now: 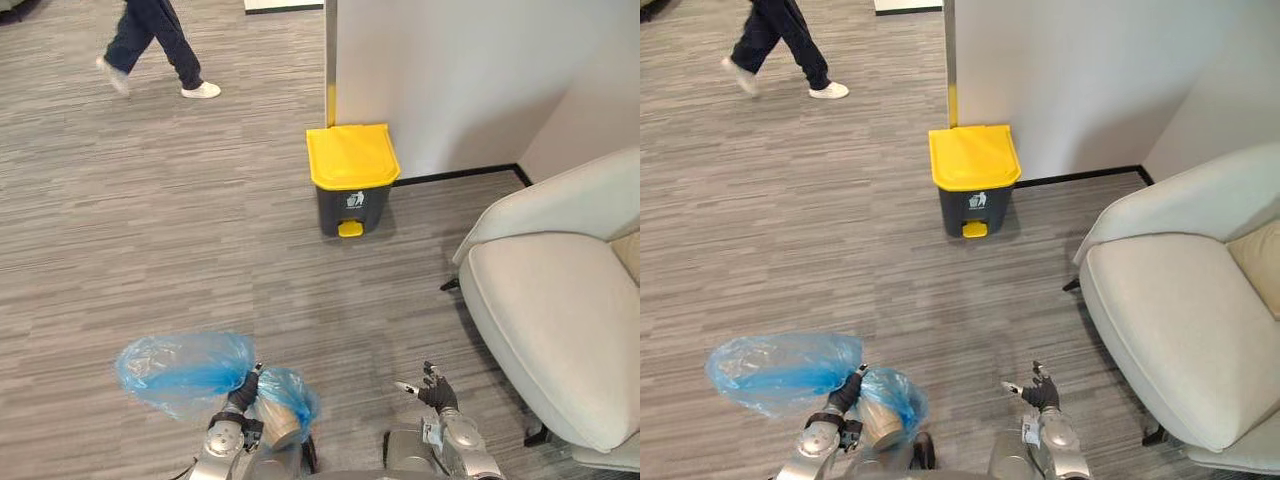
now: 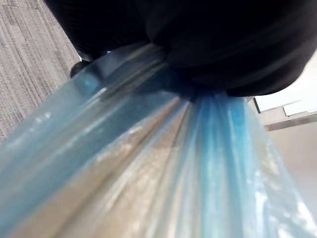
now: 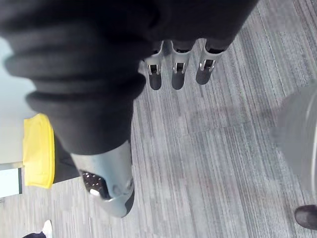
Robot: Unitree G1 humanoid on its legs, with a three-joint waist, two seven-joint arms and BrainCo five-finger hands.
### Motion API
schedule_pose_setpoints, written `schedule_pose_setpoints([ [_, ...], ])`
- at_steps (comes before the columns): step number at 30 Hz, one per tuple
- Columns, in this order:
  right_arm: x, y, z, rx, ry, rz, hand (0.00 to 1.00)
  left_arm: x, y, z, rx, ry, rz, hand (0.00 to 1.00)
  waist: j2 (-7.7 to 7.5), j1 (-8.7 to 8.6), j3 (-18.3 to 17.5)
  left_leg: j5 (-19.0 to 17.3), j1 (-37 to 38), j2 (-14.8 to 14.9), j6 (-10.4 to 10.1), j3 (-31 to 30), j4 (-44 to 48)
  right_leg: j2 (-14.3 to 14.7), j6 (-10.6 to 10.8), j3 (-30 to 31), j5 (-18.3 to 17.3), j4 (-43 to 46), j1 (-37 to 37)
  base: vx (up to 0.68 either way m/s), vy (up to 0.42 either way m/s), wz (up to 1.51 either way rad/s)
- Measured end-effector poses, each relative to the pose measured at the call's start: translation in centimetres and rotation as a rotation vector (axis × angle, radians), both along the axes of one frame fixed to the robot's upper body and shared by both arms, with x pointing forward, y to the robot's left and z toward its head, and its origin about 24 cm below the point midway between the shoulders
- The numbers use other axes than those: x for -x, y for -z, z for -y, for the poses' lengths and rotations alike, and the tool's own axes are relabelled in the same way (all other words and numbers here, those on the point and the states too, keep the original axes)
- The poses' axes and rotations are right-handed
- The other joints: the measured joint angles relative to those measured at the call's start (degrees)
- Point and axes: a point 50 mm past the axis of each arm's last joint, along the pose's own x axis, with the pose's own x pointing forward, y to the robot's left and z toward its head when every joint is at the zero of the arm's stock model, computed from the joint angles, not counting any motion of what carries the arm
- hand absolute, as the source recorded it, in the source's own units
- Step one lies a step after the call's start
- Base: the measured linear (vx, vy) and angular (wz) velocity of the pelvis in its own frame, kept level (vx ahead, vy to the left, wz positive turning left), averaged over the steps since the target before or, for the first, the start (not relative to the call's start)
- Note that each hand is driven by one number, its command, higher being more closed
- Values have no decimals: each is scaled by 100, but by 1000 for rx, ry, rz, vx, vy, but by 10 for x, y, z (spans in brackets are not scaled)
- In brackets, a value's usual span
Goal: Gather rubbish on tea table into small bin, then transfer packed bag to large trash can.
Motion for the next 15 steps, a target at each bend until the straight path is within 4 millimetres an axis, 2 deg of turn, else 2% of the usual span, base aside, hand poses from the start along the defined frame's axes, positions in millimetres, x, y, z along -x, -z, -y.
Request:
schedule_pose_setpoints([
  [1, -2, -1, 0, 1, -1, 5, 0, 0, 0, 1, 3, -2, 0, 100, 64, 4, 72, -74, 143, 93, -56, 4, -64, 58, -139, -173, -85, -9, -65, 368, -185, -43],
  [2, -5, -2, -1, 6, -12, 12, 0, 2, 2, 1, 7, -5, -9, 100, 236, 4, 147, -192, 449, 320, -151, 74, -179, 224, -187, -446, -175, -340, -215, 361, -175, -50],
  [3, -5, -2, -2, 14, -32, 7, 0, 3, 3, 0, 8, -8, -15, 100, 259, -9, 144, -227, 742, 418, -263, 155, -388, 315, -97, -708, -71, -1316, -245, 294, -136, -38],
  [4, -2, 0, -3, 15, -36, -4, 0, 3, 2, -6, -10, -7, -13, 100, 148, -15, 107, -271, 838, 330, -382, 166, -479, 293, -131, -812, 265, -2113, -238, 252, -121, -4],
  [5, 1, 2, -3, 17, -36, -15, 0, 3, 2, -8, -17, -4, -14, 100, 14, -62, 88, -353, 901, 259, -507, 116, -444, 271, -358, -768, 935, -2289, -236, 309, -148, 19],
  [7, 5, 4, 9, 52, -35, -43, 0, 0, 6, 2, 12, 0, -28, 100, 255, -141, 27, -359, 941, 486, -711, -84, -470, 452, -546, -886, 704, -2192, -210, 441, -190, 9],
  [9, 6, 3, 18, 70, -18, -43, 0, -4, 5, 6, 14, 20, -24, 100, 364, -158, 52, -295, 920, 619, -822, -209, -250, 546, -647, -975, 455, -2104, -179, 427, -192, 4],
  [10, 9, 5, 20, 72, -14, -54, 0, -7, 4, 10, 24, 22, -16, 100, 449, -149, 77, -132, 649, 814, -1028, -494, 619, 685, -679, -1095, 352, -2307, 175, 395, -197, 19],
  [11, 14, 7, 20, 71, -11, -65, 0, -7, 5, 12, 29, 23, -15, 100, 474, -149, 91, 47, 498, 900, -1093, -625, 1176, 748, -696, -1162, 333, -2454, 423, 454, -226, 19],
  [12, 17, 8, 15, 55, -11, -67, 0, -5, 6, 16, 43, 20, -19, 100, 487, -116, 100, 520, 98, 1080, -1144, -741, 2285, 846, -720, -1196, 325, -2775, 906, 276, -118, 4],
  [13, 18, 8, 13, 51, -11, -64, 0, -2, 7, 17, 50, 18, -22, 100, 480, -93, 104, 497, -71, 1160, -1121, -708, 2767, 886, -732, -1177, 317, -2910, 1123, 336, -102, -13],
  [14, 16, 6, 12, 44, -6, -47, 0, -1, 6, 20, 61, 17, -15, 100, 470, -73, 109, 413, -439, 1246, -979, -611, 3423, 925, -740, -1117, 312, -3158, 1466, 260, -42, -25],
  [15, 14, 4, 12, 39, 2, -36, 0, 0, 6, 22, 67, 15, -14, 100, 421, -40, 126, 359, -716, 1244, -886, -529, 3607, 925, -739, -1060, 312, -3319, 1620, 358, -6, -36],
])
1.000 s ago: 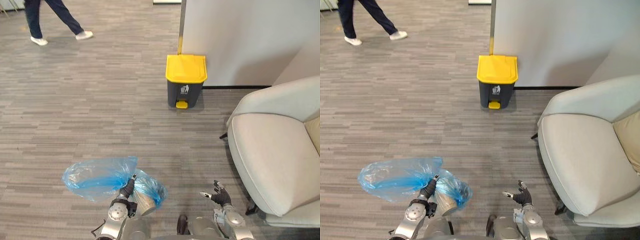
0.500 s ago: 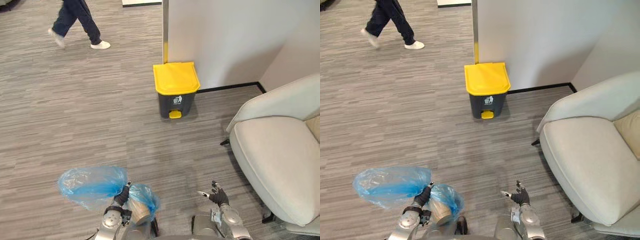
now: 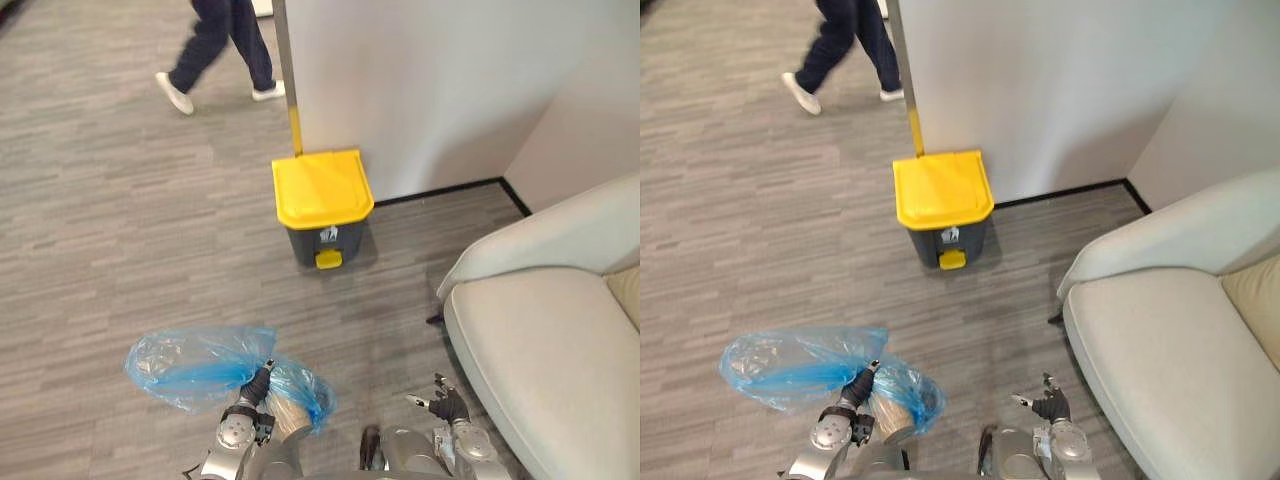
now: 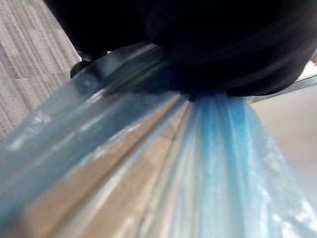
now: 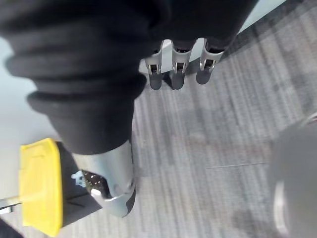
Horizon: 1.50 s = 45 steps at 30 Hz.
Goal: Gather rubbish on tea table into small bin, then transfer packed bag to large trash can.
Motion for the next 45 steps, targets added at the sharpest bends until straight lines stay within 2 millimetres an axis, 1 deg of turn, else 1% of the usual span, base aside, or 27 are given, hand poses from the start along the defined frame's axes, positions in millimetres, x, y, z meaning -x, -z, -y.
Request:
schedule_pose_setpoints([
  [2, -4, -1, -3, -21, 15, 11, 0, 0, 0, 1, 4, -2, 1, 100, 7, 90, -2, -132, -544, -48, 221, 208, -625, -11, 42, 112, 34, -346, 317, 318, 72, -29],
  [5, -5, -1, -3, -27, 24, 10, 0, -1, -1, 1, 6, -2, 4, 100, -6, 201, 17, -106, -656, -393, 255, 177, -2276, -131, 159, 231, 29, -558, 570, 270, 177, -21],
  [6, -4, -1, 2, -19, 44, 10, 0, -2, -1, 3, 11, -1, 7, 100, 60, 218, -14, 427, -594, -587, 234, 132, -3507, -163, 391, 314, -46, -649, 667, 303, 228, -25],
  [7, -4, -1, 6, -9, 45, 10, 0, -2, -1, 4, 14, -2, 5, 100, 145, 229, -22, 1005, -568, -588, 348, 91, -3708, -141, 503, 381, -111, -657, 700, 339, 271, -23],
  [8, -4, 1, 1, -20, 38, -3, 0, 0, 1, 1, 7, -7, -4, 100, -9, 232, -29, 950, -554, -731, 528, 196, -3601, -267, 614, 505, -180, -678, 720, 283, 227, -13],
  [9, -5, 1, -1, -26, 38, -1, 0, -2, 0, -4, -3, -18, 1, 100, -147, 242, -30, 653, -583, -880, 546, 262, -3433, -437, 740, 565, -262, -701, 771, 341, 272, -11],
  [12, -7, 0, -1, -24, 34, 3, 0, -1, 0, -5, 4, -30, -1, 100, -181, 273, -37, 56, -589, -1023, 741, 463, -2922, -703, 891, 869, -467, -190, 688, 283, 250, -20],
  [14, -9, -1, -2, -23, 22, 8, 0, 2, 2, -7, 3, -35, -11, 100, -209, 242, -50, -242, -286, -1233, 892, 644, -2970, -963, 1048, 1322, -370, 1417, 33, 307, 227, -23],
  [15, -10, -1, -3, -25, 20, 10, 0, 3, 2, -8, -2, -34, -14, 100, -247, 237, -51, -282, -156, -1321, 915, 674, -3055, -1050, 1191, 1415, -207, 1931, -205, 392, 167, -6],
  [16, -5, 2, -3, -24, 19, -9, 0, 5, 3, -11, -20, -16, -23, 100, -260, 197, -50, -397, 166, -1413, 976, 687, -3192, -1142, 1237, 1495, 58, 3000, -627, 341, 98, -2],
  [19, -2, 4, -4, -11, 1, -28, 0, 6, 2, -16, -39, -12, -24, 100, -251, 187, -58, -549, 675, -1387, 1002, 614, -3347, -1069, 782, 1036, -284, 3628, -1213, 366, 2, 2],
  [20, -2, 4, -4, -9, -1, -27, 0, 5, 2, -18, -43, -12, -22, 100, -261, 171, -59, -526, 769, -1368, 967, 607, -3382, -999, 719, 941, -351, 3576, -1345, 445, -114, 35],
  [23, -2, 4, -2, -4, -1, -26, 0, 3, 1, -18, -40, -17, -19, 100, -221, 14, -38, -572, 1126, -1135, 887, 375, -3427, -413, 593, 762, -434, 2387, -2007, 380, -165, 41],
  [24, 0, 5, -2, -5, -1, -32, 0, 4, 1, -20, -42, -23, -20, 100, -235, -17, -49, -687, 1260, -1067, 675, 244, -3432, -240, 557, 819, -11, 1283, -2053, 442, -198, 41],
  [25, 4, 6, -2, -5, 2, -43, 0, 4, 1, -22, -48, -23, -22, 100, -290, -23, -64, -784, 1325, -1120, 516, 162, -3413, -241, 479, 848, 739, 666, -1999, 458, -193, 42],
  [26, 8, 9, 3, 10, 3, -66, 0, 4, 6, -15, -29, -22, -45, 100, -112, -25, -65, -902, 1401, -909, 382, -29, -3436, -58, 169, 667, 1158, 609, -1827, 411, -169, 21],
  [27, 5, 7, 5, 12, 9, -58, 0, 3, 6, -13, -23, -20, -41, 100, -78, 24, -96, -784, 1415, -840, 332, -114, -3532, 22, 81, 642, 1101, 580, -1809, 383, -160, 14],
  [29, 4, 6, 9, 17, 27, -53, 0, -6, 2, -9, -15, -12, -18, 100, -60, -60, -94, -558, 1480, -769, 141, -223, -3663, 5, 27, 445, 905, 537, -1682, 325, -184, 42],
  [31, 12, 9, 13, 21, 39, -73, 0, -11, 0, -4, -3, -9, -3, 100, -25, -108, -75, -383, 1417, -621, -134, -311, -3234, 36, -16, 198, 844, 255, -1257, 257, -168, 62],
  [32, 20, 12, 13, 19, 45, -92, 0, -11, 0, -2, 5, -9, -3, 100, -22, -78, -73, -166, 1241, -496, -289, -287, -2562, 99, -28, 120, 837, -96, -843, 151, -85, 44],
  [33, 25, 13, 10, 9, 49, -102, 0, -10, 1, 1, 16, -12, -3, 100, -19, -48, -81, 15, 1019, -323, -181, -159, -1854, 126, -38, 79, 831, -380, -464, 128, -64, 33],
  [36, 27, 14, 11, -1, 74, -105, 0, -2, 5, 8, 40, -17, -22, 100, 36, -12, -139, -141, 688, -122, 99, 297, -1757, 167, 14, 48, 863, -801, -156, 70, 10, 8],
  [37, 26, 13, 14, -5, 93, -99, 0, -3, 4, 8, 41, -16, -22, 100, 121, 9, -175, -159, 578, -130, 147, 413, -2266, 164, 86, 52, 925, -910, -107, 85, 93, -2],
  [38, 26, 13, 16, -8, 107, -98, 0, -3, 4, 7, 38, -17, -22, 100, 202, 26, -183, 62, 533, -173, 299, 482, -3077, 160, 166, 65, 996, -903, -136, 84, 111, -3],
  [40, 29, 15, 14, -16, 115, -112, 0, -1, 6, 4, 26, -17, -32, 100, 247, 47, -230, 120, 774, -334, 312, 504, -3800, 122, 289, 155, 1039, -961, -145, 74, 137, -2],
  [41, 29, 16, 14, -20, 118, -115, 0, -1, 6, 0, 15, -18, -35, 100, 153, 57, -215, 194, 852, -434, 329, 558, -4013, 61, 373, 187, 1135, -1124, -124, 78, 127, -2],
  [45, 34, 18, 17, -14, 132, -133, 0, 9, 14, -9, -13, -19, -91, 100, 91, 49, -237, 296, 952, -635, 413, 604, -4295, -39, 419, 206, 1282, -1315, -71, 51, 93, 0],
])
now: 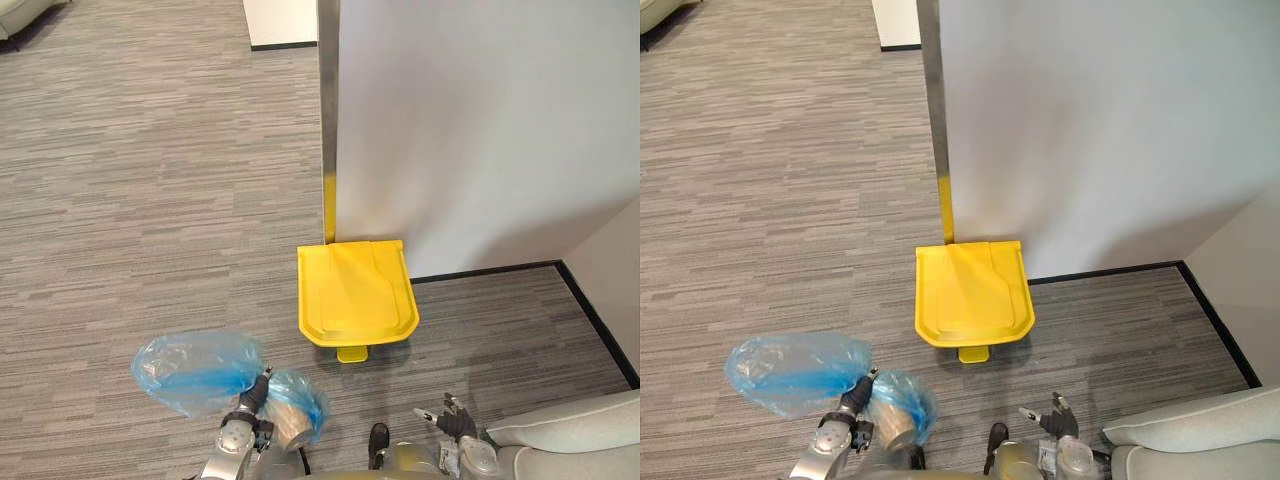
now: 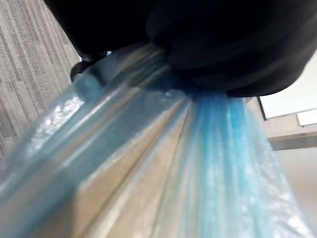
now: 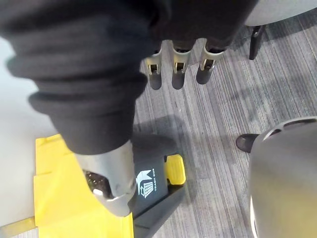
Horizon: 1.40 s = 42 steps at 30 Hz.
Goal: Gather rubbish on tea table into small bin, then transfer packed bag to large trash can.
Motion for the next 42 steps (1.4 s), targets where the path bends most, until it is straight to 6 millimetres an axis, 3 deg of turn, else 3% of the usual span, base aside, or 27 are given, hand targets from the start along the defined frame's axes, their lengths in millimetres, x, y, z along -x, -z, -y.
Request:
schedule_pose_setpoints([
  [9, 5, 4, -1, -8, 2, -35, 0, 9, 6, -6, -21, 0, -43, 100, -60, -5, -51, 257, 302, -208, 3, 22, -580, -62, 39, 13, 94, -225, 145, -1, 9, 0],
  [21, 1, 4, -1, -4, -6, -35, 0, 14, 9, -8, -25, -10, -66, 100, -138, -1, -190, 262, 281, -221, -3, -35, -561, -71, 37, -29, 178, -384, 192, -7, 0, 2],
  [23, -8, 1, -1, 2, -18, -15, 0, 14, 9, -8, -23, -15, -65, 100, -136, 1, -189, 99, 97, -233, 69, -86, -291, -157, 157, -29, -62, -18, -25, -50, 28, 5],
  [25, -14, -1, -1, 6, -23, -2, 0, 11, 8, -8, -21, -20, -53, 100, -185, 0, -163, -195, -97, -289, 135, -139, 139, -356, 285, -9, -526, 843, -381, -56, 62, 16],
  [26, -14, -1, -1, 6, -22, -2, 0, 12, 8, -8, -20, -19, -53, 100, -248, -5, -123, -381, -119, -387, 246, -258, 331, -551, 495, -18, -739, 1420, -466, -29, 47, 40],
  [28, -14, -1, -2, 0, -12, 0, 0, 9, 6, -7, -19, -16, -41, 100, -274, -60, -38, -498, 24, -495, 396, -488, 462, -761, 920, 254, -723, 2805, -1038, 14, 49, 47],
  [29, -14, 0, -3, -7, -8, 0, 0, 7, 5, -5, -12, -16, -31, 100, -193, -80, 61, -663, 15, -423, 458, -575, 750, -613, 793, 588, -962, 3155, -1314, 72, 52, 28],
  [31, -16, -2, -8, -20, -3, 21, 0, 3, 2, -9, -23, -21, -16, 100, -249, -16, 166, -919, 26, -361, 464, -619, 1103, -445, 722, 806, -979, 2757, -1644, 92, 13, 20],
  [32, -17, -3, -11, -28, 2, 33, 0, -4, -1, -12, -32, -19, 1, 100, -364, -8, 255, -1057, 39, -368, 444, -655, 1283, -366, 786, 774, -781, 1882, -1716, 79, -52, 29],
  [34, -17, -3, -12, -28, 5, 34, 0, -13, -6, -11, -29, -19, 27, 100, -465, -12, 319, -1261, 44, -420, 379, -780, 1520, -325, 785, 758, -607, 1097, -1698, 158, -152, 47],
  [35, -15, -4, -9, -24, 16, 30, 0, -19, -8, -8, -21, -17, 46, 100, -468, -27, 380, -1462, 80, -464, 303, -957, 1702, -267, 682, 920, -304, 1043, -1640, 282, -209, 62],
  [36, -16, -6, -2, -12, 45, 44, 0, -25, -11, -1, -2, -15, 66, 100, -407, -27, 397, -1571, 161, -432, 185, -1121, 1688, -223, 758, 900, -348, 1239, -1622, 267, -160, 51],
  [38, -17, -10, 2, -4, 83, 75, 0, -32, -18, 9, 19, 7, 109, 100, -264, -7, 499, -1575, 320, -382, 146, -1228, 1447, -166, 794, 906, -634, 1617, -1683, 265, -139, 32],
  [40, -14, -11, 1, -17, 113, 85, 0, -34, -20, 11, 25, 11, 121, 100, -258, -9, 501, -1529, 533, -384, 72, -1318, 1169, -171, 741, 913, -934, 2012, -1755, 289, -158, 35],
  [42, -3, -10, 3, -35, 169, 85, 0, -36, -23, 11, 21, 19, 137, 100, -308, -15, 456, -1466, 916, -360, -4, -1444, 727, -180, 542, 879, -1241, 2505, -1753, 302, -141, 38],
])
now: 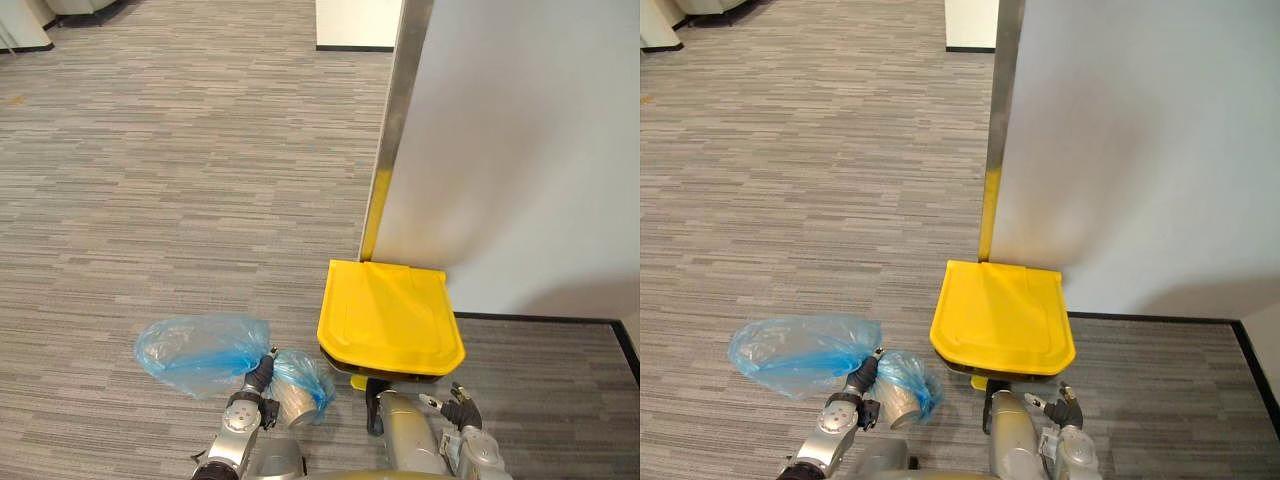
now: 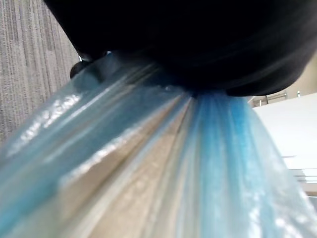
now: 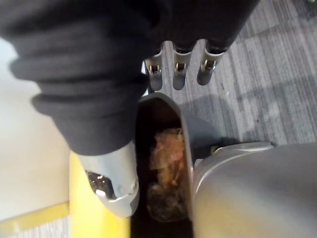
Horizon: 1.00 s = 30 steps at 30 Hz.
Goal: Gather rubbish on tea table into small bin, then transfer packed bag to large trash can.
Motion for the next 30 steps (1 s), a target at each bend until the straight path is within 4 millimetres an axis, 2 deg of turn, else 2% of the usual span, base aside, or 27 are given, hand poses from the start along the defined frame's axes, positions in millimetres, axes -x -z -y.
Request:
schedule_pose_setpoints([
  [1, 4, 2, -1, -16, 32, -5, 0, -2, -2, 2, 0, 7, 11, 100, 36, 1, -55, 72, 107, 23, -120, -94, -179, 21, -160, -121, -152, 140, 1, 406, -152, 34],
  [2, 4, 1, 0, -18, 38, -2, 0, -4, -3, 4, 1, 16, 19, 100, 81, -46, -77, 166, 93, 105, -260, -157, -247, 45, -232, -233, -233, 156, -1, 337, -120, 32],
  [5, 4, 1, -1, -35, 60, 5, 0, -7, -6, 8, 10, 24, 35, 100, 85, -155, -90, 409, 72, 168, -338, -156, -373, 26, -346, -371, -201, 67, 57, 245, -103, 18],
  [8, 3, 2, -5, -56, 66, 11, 0, -12, -12, 10, 10, 31, 67, 100, 87, -148, -116, 445, 44, 227, -346, -87, -409, 8, -456, -491, -129, -149, 163, 42, -19, 16],
  [10, 1, 2, -11, -67, 51, 12, 0, -7, -11, 9, 9, 29, 62, 100, 85, -150, -198, 444, -58, 244, -346, -90, -424, -4, -444, -596, -65, -313, 180, -88, 14, 26],
  [14, -7, 1, -24, -80, -45, 22, 0, 17, 1, 6, 6, 39, -3, 100, 4, -121, -505, 433, -247, 285, -291, -166, -597, 10, -338, -712, 207, -688, 186, -106, -4, 21],
  [15, -12, 0, -30, -83, -86, 28, 0, 25, 4, 4, 8, 38, -27, 100, 46, -119, -557, 428, -296, 295, -287, -210, -628, 30, -347, -730, 281, -782, 184, -76, -37, 9],
  [16, -17, -1, -37, -82, -129, 38, 0, 30, 7, 3, 6, 34, -41, 100, -4, -112, -640, 429, -318, 307, -287, -235, -659, 53, -354, -736, 310, -840, 177, -49, -46, 2],
  [19, -45, -17, -57, -66, -271, 129, 0, 33, 8, 4, 4, 38, -52, 100, 90, -37, -729, 419, -462, 327, -310, -280, -716, 117, -389, -712, 375, -903, 4, -17, -56, -8],
  [20, -60, -26, -64, -47, -327, 181, 0, 32, 8, 4, 2, 41, -48, 100, 106, -21, -740, 449, -517, 334, -352, -360, -721, 135, -400, -720, 381, -908, -51, 28, -60, -4],
  [21, -74, -35, -69, -31, -369, 225, 0, 32, 8, 5, 3, 44, -46, 100, 191, 0, -746, 509, -556, 336, -370, -410, -778, 153, -403, -726, 379, -900, -125, 28, -49, -1],
  [24, -101, -52, -73, 25, -445, 297, 0, 31, 7, 11, 1, 76, -44, 100, 334, 10, -744, 746, -602, 342, -465, -469, -958, 145, -443, -782, 361, -901, -214, 63, -72, 14],
  [25, -119, -65, -76, 62, -484, 346, 0, 28, 6, 11, -8, 86, -36, 100, 345, 16, -744, 923, -622, 345, -520, -523, -1088, 135, -508, -861, 385, -894, -218, 66, -82, 27],
  [27, -130, -75, -76, 90, -504, 381, 0, 26, 4, 12, -7, 88, -22, 100, 344, 23, -744, 972, -627, 367, -543, -553, -1137, 124, -527, -919, 397, -911, -201, 35, -48, 21],
  [29, -153, -95, -74, 149, -519, 449, 0, 23, -4, 15, 0, 100, 27, 100, 339, 85, -745, 974, -676, 413, -543, -558, -1127, 145, -595, -975, 439, -953, -195, -5, -32, 10],
  [30, -158, -100, -73, 162, -522, 465, 0, 22, -5, 15, 2, 104, 37, 100, 340, 115, -745, 975, -707, 417, -543, -560, -1111, 151, -622, -986, 461, -987, -195, -34, -23, 4],
])
